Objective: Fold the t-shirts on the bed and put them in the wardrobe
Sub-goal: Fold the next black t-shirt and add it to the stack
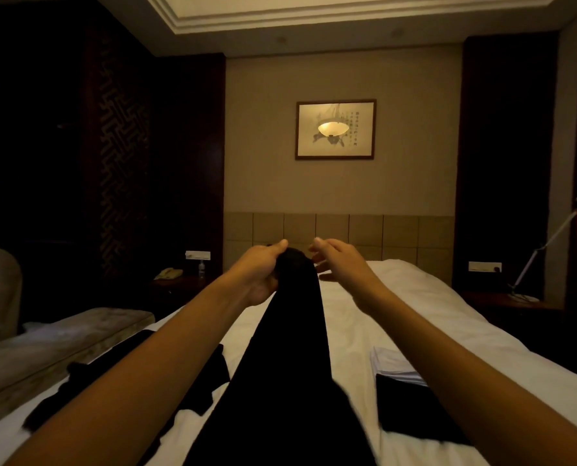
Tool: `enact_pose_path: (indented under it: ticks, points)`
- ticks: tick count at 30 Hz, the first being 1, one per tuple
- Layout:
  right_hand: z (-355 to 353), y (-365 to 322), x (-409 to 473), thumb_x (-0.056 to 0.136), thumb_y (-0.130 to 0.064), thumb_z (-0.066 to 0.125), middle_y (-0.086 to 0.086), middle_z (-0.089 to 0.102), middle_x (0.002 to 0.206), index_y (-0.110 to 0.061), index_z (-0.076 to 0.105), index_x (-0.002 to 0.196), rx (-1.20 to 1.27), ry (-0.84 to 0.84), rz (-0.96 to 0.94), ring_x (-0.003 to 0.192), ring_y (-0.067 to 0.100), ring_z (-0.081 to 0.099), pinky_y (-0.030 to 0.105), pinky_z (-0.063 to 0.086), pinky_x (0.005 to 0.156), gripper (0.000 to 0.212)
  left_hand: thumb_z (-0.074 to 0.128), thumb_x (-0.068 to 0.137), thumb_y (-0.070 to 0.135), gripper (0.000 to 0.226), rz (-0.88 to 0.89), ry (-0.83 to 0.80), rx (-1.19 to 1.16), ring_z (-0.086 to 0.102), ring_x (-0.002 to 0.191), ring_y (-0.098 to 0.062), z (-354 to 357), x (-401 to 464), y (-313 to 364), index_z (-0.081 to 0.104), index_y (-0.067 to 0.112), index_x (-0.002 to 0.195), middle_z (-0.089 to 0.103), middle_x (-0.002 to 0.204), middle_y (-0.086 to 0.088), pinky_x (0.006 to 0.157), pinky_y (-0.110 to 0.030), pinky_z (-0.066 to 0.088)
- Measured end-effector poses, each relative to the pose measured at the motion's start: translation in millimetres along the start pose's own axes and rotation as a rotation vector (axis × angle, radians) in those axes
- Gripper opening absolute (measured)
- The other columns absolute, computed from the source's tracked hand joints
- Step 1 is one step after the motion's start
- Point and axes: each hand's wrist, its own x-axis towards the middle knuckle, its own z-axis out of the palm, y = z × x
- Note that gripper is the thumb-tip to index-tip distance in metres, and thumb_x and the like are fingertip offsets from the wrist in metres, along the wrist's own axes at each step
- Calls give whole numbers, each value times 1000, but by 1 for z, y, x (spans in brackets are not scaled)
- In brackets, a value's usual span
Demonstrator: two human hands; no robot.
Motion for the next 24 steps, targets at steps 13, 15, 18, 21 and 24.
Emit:
enact_pose_path:
  ticks: [13,15,18,21,24]
  points:
    - [7,-3,-8,98,-27,57,2,70,74,-14,72,89,-39,-127,-41,58,10,64,21,49,55,22,44,104,34,40,108,-160,100,70,78,-20,-18,-7,7,66,1,110,70,87,-11,68,-29,60]
    - [0,-5,-7,99,-26,55,5,66,72,-9,71,86,26,-118,-5,58,11,60,22,46,56,26,46,103,35,36,200,-67,250,68,69,-16,-24,-7,3,68,6,100,68,79,-6,62,-26,58]
    - [-7,-6,-4,101,-29,51,8,68,80,-7,69,96,169,-107,65,68,16,64,26,49,63,29,48,102,35,25,362,2,397,65,89,-15,-31,-5,-18,67,17,103,66,96,-2,69,-25,55]
    - [-12,-2,4,100,-33,51,14,69,95,-7,67,106,306,-107,143,80,22,67,31,53,69,31,44,100,43,31,284,-138,320,63,105,-7,-31,-1,-56,57,26,123,63,115,11,76,-22,51]
    - [-17,3,10,99,-35,54,17,69,107,-4,64,113,404,-86,302,95,29,68,36,55,73,36,48,88,51,47,125,-290,139,67,108,-14,-26,5,-96,57,24,125,69,118,3,91,-31,52]
